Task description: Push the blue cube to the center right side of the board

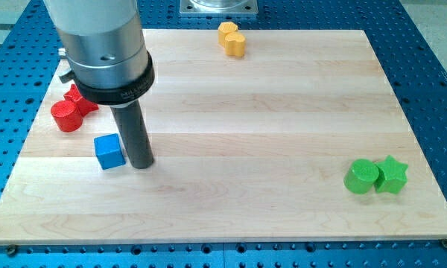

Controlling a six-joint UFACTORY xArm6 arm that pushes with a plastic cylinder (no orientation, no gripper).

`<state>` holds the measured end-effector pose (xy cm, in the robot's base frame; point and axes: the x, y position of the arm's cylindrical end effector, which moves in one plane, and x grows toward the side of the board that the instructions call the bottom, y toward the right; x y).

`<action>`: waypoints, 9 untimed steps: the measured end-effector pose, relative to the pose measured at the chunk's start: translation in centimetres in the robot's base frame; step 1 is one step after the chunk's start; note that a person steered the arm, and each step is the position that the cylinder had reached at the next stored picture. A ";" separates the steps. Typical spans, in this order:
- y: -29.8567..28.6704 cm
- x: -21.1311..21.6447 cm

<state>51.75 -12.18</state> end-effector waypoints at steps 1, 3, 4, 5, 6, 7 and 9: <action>-2.9 5.1; -6.2 -1.5; -0.9 -6.0; 5.9 -6.7; -1.4 -6.2; -0.5 -2.4; 15.9 -3.6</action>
<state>48.17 3.67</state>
